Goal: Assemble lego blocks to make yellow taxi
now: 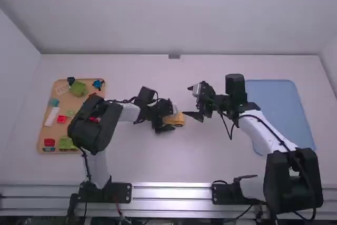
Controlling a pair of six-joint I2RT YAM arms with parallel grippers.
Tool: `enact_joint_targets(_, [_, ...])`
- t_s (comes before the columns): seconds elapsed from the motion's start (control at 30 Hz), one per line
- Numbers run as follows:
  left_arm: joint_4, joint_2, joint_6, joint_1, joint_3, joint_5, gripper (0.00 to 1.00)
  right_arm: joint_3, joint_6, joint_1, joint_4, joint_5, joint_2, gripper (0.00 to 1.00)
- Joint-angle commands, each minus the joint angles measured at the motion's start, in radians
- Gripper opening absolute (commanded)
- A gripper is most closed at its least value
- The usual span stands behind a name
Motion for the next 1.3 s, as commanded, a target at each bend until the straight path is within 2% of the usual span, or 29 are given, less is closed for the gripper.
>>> enact_joint_targets(0.0, [-0.061, -0.155, -0.054, 0.032, 0.004, -0.008, 0.99, 0.008, 0.060, 0.002, 0.028, -0.011, -0.024, 0.99])
enact_joint_targets(0.17, [-0.347, -0.444, -0.059, 0.083, 0.050, -0.043, 0.99, 0.008, 0.131, 0.003, 0.110, -0.011, -0.024, 0.99])
enact_joint_targets(0.27, [-0.481, -0.597, -0.108, 0.098, 0.075, -0.141, 0.99, 0.008, 0.179, 0.021, 0.171, -0.011, -0.024, 0.99])
enact_joint_targets(0.37, [-0.555, -0.737, -0.208, 0.097, 0.074, -0.320, 0.99, 0.009, 0.273, 0.059, 0.306, -0.014, -0.024, 0.99])
enact_joint_targets(0.4, [-0.562, -0.794, -0.332, 0.100, 0.074, -0.432, 0.99, 0.014, 0.323, 0.077, 0.362, 0.015, -0.024, 0.99])
enact_joint_targets(0.43, [-0.561, -0.804, -0.367, 0.100, 0.074, -0.459, 0.99, 0.019, 0.338, 0.084, 0.372, 0.029, -0.024, 0.99])
enact_joint_targets(0.47, [-0.558, -0.836, -0.486, 0.098, 0.074, -0.558, 0.99, 0.031, 0.359, 0.095, 0.377, 0.054, -0.024, 0.99])
enact_joint_targets(0.5, [-0.563, -0.881, -0.686, 0.099, 0.074, -0.734, 0.99, 0.063, 0.376, 0.116, 0.365, 0.069, -0.018, 0.99])
enact_joint_targets(0.63, [-0.620, -0.960, -0.962, 0.113, 0.074, -1.036, 0.99, 0.149, 0.374, 0.153, 0.296, 0.058, 0.021, 0.99])
enact_joint_targets(0.67, [-0.632, -0.974, -0.992, 0.119, 0.074, -1.068, 0.99, 0.168, 0.373, 0.159, 0.275, 0.047, 0.029, 0.99])
enact_joint_targets(0.77, [-0.678, -1.035, -1.067, 0.154, 0.074, -1.139, 0.99, 0.253, 0.371, 0.172, 0.186, -0.045, 0.068, 0.99])
enact_joint_targets(0.93, [-0.730, -1.101, -1.151, 0.249, 0.083, -1.144, 0.99, 0.353, 0.375, 0.172, 0.139, -0.138, 0.156, 0.99])
enact_joint_targets(1.13, [-0.820, -1.155, -1.309, 0.416, 0.119, -1.141, 0.99, 0.377, 0.372, 0.199, 0.143, -0.138, 0.187, 0.99])
enact_joint_targets(1.27, [-0.849, -1.156, -1.291, 0.515, 0.142, -1.108, 0.99, 0.377, 0.363, 0.222, 0.147, -0.138, 0.187, 0.99])
